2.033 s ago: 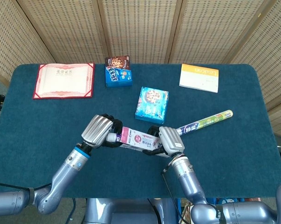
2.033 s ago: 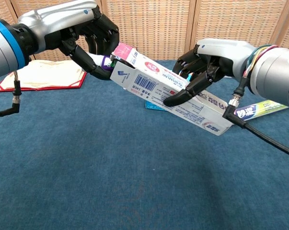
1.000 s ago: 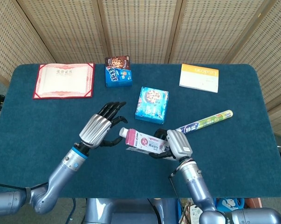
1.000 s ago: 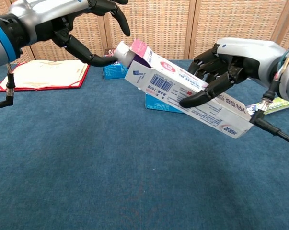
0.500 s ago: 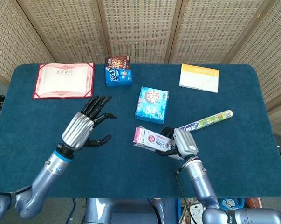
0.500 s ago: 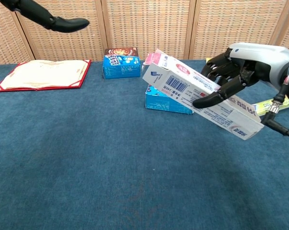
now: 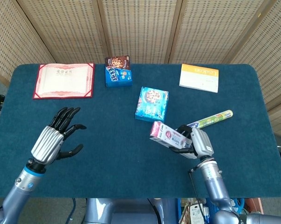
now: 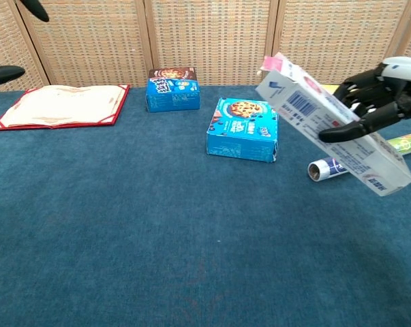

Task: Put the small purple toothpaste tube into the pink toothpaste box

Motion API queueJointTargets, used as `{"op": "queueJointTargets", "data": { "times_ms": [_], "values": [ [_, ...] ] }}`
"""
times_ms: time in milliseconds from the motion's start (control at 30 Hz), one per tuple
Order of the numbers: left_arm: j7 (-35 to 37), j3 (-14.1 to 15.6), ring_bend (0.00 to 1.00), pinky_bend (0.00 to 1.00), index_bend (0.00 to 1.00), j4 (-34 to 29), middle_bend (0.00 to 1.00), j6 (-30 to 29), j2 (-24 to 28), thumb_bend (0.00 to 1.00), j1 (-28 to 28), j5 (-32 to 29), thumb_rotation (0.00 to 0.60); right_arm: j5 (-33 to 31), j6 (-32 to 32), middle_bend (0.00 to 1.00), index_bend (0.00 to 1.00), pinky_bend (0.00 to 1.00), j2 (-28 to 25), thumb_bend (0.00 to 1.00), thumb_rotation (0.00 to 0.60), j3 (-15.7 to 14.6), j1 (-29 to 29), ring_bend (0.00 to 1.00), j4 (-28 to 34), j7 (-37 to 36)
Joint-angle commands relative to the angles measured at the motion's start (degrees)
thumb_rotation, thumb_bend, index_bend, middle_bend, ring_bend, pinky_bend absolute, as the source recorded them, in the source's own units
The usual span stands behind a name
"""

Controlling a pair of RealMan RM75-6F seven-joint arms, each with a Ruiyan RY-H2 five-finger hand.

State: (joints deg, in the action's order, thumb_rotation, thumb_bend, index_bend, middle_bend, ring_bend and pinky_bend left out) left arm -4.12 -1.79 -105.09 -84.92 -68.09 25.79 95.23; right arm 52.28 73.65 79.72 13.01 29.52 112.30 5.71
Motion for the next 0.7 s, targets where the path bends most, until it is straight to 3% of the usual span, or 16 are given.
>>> {"op": "queueJointTargets", "data": {
  "times_ms": [33, 467, 700],
  "values": [
    [2.1, 2.0, 0.00, 0.01, 0.32, 2.9, 0.00, -2.9, -0.2, 0.30, -2.4, 2.9, 0.600, 4.0, 1.1, 0.55, 0.59, 0.54, -2.1, 0.00, 0.600, -3.5, -3.9, 0.47, -5.1, -1.6],
    [4.8, 3.1, 0.00, 0.01, 0.32, 6.8, 0.00, -4.8, -0.3, 0.30, -5.4, 5.0, 0.600, 6.2, -0.9, 0.51, 0.59, 0.53, 0.7, 0.00, 0.600, -8.7, -7.6, 0.47, -18.2, 0.7],
    [5.7, 2.7, 0.00, 0.00, 0.32, 8.6, 0.00, -4.0, -0.7, 0.30, -6.1, 3.8, 0.600, 7.0, -3.4, 0.41, 0.57, 0.36, 2.5, 0.00, 0.600, -10.9, -8.9, 0.38, -22.4, 1.8]
  ]
}}
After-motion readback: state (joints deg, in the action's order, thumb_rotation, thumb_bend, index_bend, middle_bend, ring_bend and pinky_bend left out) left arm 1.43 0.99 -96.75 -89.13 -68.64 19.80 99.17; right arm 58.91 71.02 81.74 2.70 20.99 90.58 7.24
